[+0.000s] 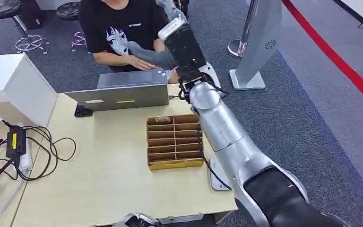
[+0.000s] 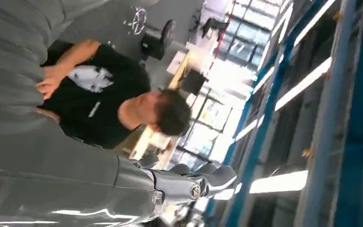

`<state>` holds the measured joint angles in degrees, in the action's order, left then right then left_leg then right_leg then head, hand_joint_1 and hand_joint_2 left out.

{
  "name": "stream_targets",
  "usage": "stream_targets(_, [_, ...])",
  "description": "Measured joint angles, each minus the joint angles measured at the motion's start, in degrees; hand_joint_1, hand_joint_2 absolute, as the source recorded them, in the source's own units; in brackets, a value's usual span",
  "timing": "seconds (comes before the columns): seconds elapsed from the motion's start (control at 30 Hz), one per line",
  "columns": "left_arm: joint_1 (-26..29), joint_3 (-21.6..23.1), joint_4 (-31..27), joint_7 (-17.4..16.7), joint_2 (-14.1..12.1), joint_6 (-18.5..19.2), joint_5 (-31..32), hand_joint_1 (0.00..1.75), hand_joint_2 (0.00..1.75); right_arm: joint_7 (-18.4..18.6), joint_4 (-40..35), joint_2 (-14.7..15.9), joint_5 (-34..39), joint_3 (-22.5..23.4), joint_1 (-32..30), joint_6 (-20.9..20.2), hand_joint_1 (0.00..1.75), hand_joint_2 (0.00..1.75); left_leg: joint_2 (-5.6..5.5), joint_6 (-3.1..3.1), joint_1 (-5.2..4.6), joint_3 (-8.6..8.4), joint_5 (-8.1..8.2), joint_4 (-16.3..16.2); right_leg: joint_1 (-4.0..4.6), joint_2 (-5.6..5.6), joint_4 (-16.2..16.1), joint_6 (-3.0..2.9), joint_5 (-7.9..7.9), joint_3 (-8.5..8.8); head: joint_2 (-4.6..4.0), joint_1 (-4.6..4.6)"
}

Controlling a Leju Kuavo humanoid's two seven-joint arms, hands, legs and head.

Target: Pass the card to the sensor for recognition and then transmit it.

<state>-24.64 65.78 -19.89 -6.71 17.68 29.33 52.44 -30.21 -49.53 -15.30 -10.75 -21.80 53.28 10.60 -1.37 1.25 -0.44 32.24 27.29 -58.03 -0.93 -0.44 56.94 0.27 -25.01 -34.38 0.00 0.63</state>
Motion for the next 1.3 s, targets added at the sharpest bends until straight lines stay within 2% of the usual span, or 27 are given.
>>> stream_targets(0.1, [-0.6, 5.5, -0.4, 0.5, 0.0, -0.7, -0.4, 0.0, 1.75, -0.7, 1.1, 0.5, 0.0, 3.1, -0.7, -0.4, 0.0, 1.75, 0.32, 0.05, -0.04, 0.4, -0.18, -0.1, -0.08, 0.37, 0.0, 0.13, 0.42, -0.53, 0.0, 0.07])
stream_targets(0.2, [-0.8, 8.7, -1.0, 0.7, 0.0, -1.2, -0.5, 0.0, 1.75, -0.8, 1.8, 0.8, 0.0, 4.4, -1.0, -0.5, 0.0, 1.75, 0.44, 0.05, -0.04, 0.45, -0.22, -0.1, -0.08, 0.49, 0.0, 0.09, 0.44, -0.62, 0.0, 0.04])
stream_targets(0.43, [-1.0, 11.7, -1.6, 0.5, 0.0, -1.4, -1.2, 0.0, 1.75, 0.0, 2.5, 1.1, 0.5, 5.8, -1.1, -0.5, 0.0, 1.75, 0.5, 0.04, -0.03, 0.57, -0.22, -0.1, -0.04, 0.56, 0.0, 0.07, 0.43, -0.81, 0.0, 0.07])
stream_targets(0.5, [-1.0, 12.3, -1.6, 0.3, 0.0, -1.8, -1.8, 0.0, 1.75, 0.2, 2.7, 1.7, 3.5, 7.2, -1.8, -2.6, 0.0, 1.75, 0.49, 0.04, -0.03, 0.6, -0.21, -0.1, -0.01, 0.55, 0.0, 0.08, 0.42, -0.84, 0.0, 0.07])
stream_targets(0.6, [-1.3, 13.4, -1.5, 3.0, 0.0, -0.8, -2.2, 0.0, 1.75, -1.3, 4.3, 3.2, 8.1, 11.0, -3.5, -4.9, 0.0, 1.75, 0.43, 0.04, -0.02, 0.63, -0.21, -0.1, -0.03, 0.48, 0.0, 0.11, 0.4, -0.81, 0.0, 0.07])
stream_targets(0.7, [-1.2, 13.5, -0.8, 7.4, 0.0, -5.0, -3.2, 0.0, 1.75, -3.2, 5.9, 5.6, 11.8, 16.5, -5.8, -6.2, 0.0, 1.75, 0.43, 0.07, -0.02, 0.66, -0.19, -0.1, -0.04, 0.48, 0.0, 0.11, 0.41, -0.78, 0.0, 0.02])
stream_targets(0.8, [-0.6, 13.5, 0.5, 8.7, -0.3, -6.9, -5.3, 0.0, 1.75, -3.8, 6.5, 7.8, 14.0, 21.8, -8.2, -7.4, 0.0, 1.75, 0.43, 0.14, -0.04, 0.65, -0.12, -0.1, -0.08, 0.5, -0.1, 0.13, 0.39, -0.79, 0.0, 0.07])
stream_targets(0.87, [-0.3, 13.2, 1.8, 8.6, -0.4, -6.5, -9.4, 0.0, 1.75, -3.0, 6.9, 9.9, 15.1, 26.0, -10.0, -6.0, 0.0, 1.75, 0.41, 0.2, -0.04, 0.64, -0.08, -0.1, -0.08, 0.48, -0.1, 0.2, 0.34, -0.79, 0.0, 0.04])
stream_targets(0.93, [0.7, 11.0, 3.2, 8.0, -0.9, -4.9, -16.0, 0.0, 1.75, -2.8, 8.4, 11.9, 15.8, 30.5, -11.8, -4.7, 0.0, 1.75, 0.39, 0.23, -0.03, 0.66, -0.04, -0.1, -0.05, 0.44, -0.1, 0.25, 0.28, -0.76, 0.0, 0.06])
stream_targets(1.07, [4.0, 3.8, 5.5, 6.5, -2.2, -3.0, -26.2, 0.0, 1.75, -3.8, 11.8, 15.9, 16.7, 39.1, -15.4, -5.1, 0.0, 1.75, 0.35, 0.18, -0.03, 0.67, 0.13, -0.1, -0.06, 0.39, -0.1, 0.17, 0.14, -0.76, 0.0, 0.04])
stream_targets(1.2, [7.9, -4.9, 7.2, 8.2, -3.6, -2.9, -34.8, 0.0, 1.75, -4.7, 14.0, 18.4, 18.2, 46.5, -19.5, -4.9, 0.0, 1.75, 0.42, 0.15, -0.03, 0.61, 0.33, -0.1, -0.06, 0.51, -0.1, 0.18, 0.01, -0.77, 0.0, 0.04])
stream_targets(1.3, [9.6, -10.7, 7.7, 7.0, -4.1, -3.1, -39.5, 0.0, 1.75, -4.7, 15.4, 19.9, 18.6, 51.1, -22.3, -3.8, 0.0, 1.75, 0.13, 0.16, -0.03, 0.55, 0.34, 0.0, -0.08, 0.29, -0.1, 0.21, -0.21, -0.65, 0.0, 0.04])
